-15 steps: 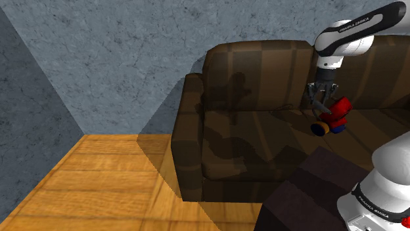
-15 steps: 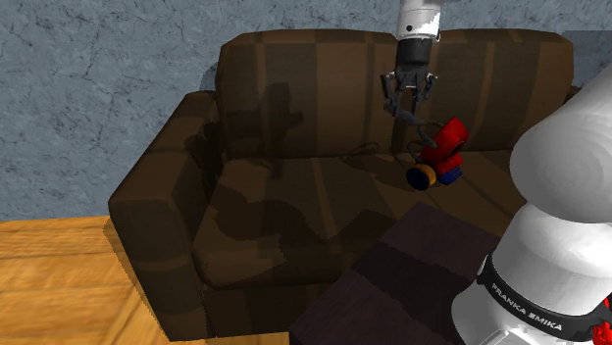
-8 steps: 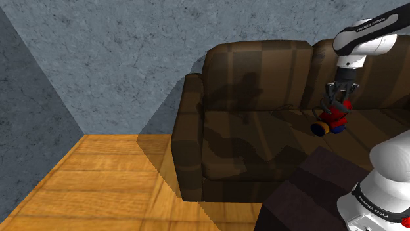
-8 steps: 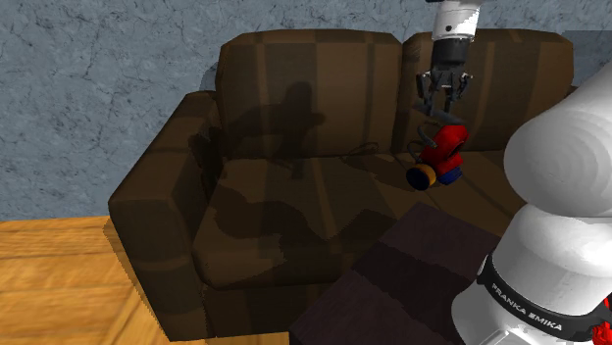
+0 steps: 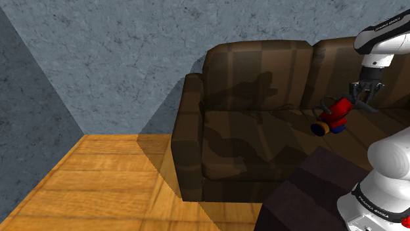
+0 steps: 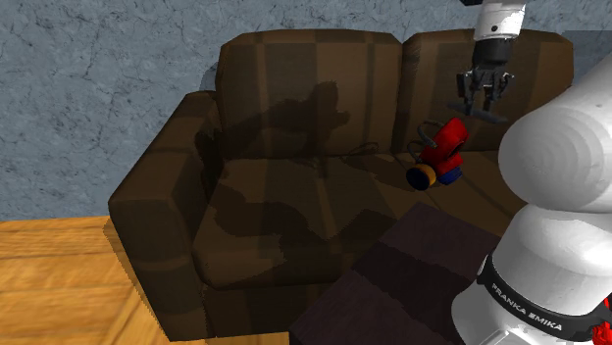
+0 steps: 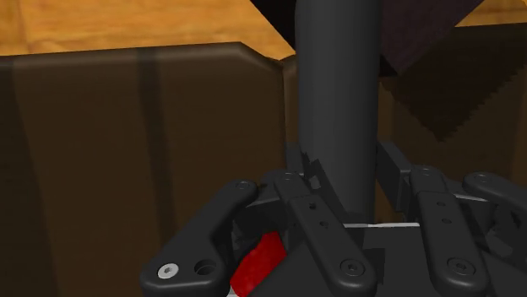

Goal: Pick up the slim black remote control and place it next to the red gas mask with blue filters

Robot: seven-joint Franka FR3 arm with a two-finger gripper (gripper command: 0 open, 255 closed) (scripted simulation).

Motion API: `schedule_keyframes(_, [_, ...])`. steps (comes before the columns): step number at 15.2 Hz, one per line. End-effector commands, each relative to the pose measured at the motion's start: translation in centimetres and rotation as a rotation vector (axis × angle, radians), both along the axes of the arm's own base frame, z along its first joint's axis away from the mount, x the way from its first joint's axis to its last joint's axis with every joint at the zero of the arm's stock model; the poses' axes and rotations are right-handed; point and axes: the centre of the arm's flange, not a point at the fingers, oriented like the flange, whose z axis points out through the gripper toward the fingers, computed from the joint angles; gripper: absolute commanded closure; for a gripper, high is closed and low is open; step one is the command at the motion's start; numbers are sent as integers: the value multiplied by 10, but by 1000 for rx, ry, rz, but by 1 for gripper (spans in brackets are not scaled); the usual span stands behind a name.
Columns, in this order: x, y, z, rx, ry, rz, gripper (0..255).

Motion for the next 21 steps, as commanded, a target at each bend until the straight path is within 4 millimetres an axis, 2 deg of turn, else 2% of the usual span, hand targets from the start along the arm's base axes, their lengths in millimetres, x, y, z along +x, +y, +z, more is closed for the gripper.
schedule_keyframes(1, [-19, -22, 0, 0, 0, 1, 255])
schedule_keyframes(3, [-35, -41, 0, 0, 0, 1, 255])
schedule_keyframes(21, [-35, -41, -95, 0, 0, 1, 255])
